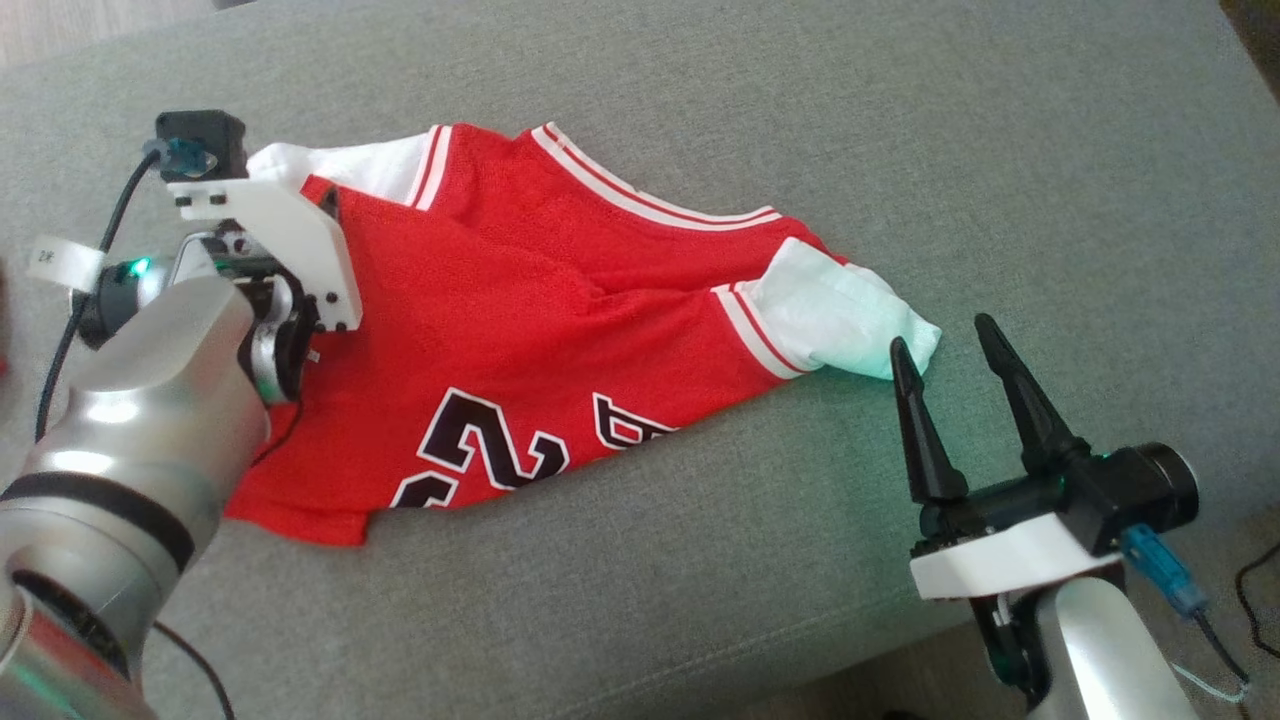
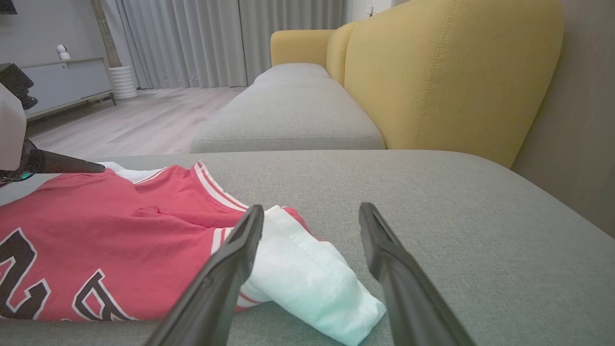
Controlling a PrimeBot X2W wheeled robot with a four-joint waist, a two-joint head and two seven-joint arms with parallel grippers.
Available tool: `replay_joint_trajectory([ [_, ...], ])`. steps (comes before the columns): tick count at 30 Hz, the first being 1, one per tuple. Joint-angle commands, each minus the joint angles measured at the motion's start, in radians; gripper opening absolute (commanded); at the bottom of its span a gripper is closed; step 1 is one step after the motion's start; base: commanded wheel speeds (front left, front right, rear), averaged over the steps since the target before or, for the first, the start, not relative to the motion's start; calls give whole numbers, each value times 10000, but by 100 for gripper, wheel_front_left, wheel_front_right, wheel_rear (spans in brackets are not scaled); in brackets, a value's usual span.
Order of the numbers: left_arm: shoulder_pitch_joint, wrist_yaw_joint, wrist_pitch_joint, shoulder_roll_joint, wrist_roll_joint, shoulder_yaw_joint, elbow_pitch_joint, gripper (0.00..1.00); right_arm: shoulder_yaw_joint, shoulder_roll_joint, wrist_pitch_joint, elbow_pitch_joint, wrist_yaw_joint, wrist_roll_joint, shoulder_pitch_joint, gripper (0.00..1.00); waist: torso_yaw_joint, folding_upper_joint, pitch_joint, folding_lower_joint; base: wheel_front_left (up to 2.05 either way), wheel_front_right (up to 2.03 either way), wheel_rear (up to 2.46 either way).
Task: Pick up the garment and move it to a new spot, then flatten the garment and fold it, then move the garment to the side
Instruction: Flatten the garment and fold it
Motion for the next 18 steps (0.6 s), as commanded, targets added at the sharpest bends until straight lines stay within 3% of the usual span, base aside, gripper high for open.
replay_joint_trajectory([
  [1,-553,24,-169,293,80,271,-17,100,137,-49,-92,-264,-7,-46,-173,100,24,0,-21,0,0,0,0],
  [18,-662,-61,-475,17,242,166,126,100,145,-49,-92,-236,-7,-136,-186,100,80,0,11,0,0,0,0],
])
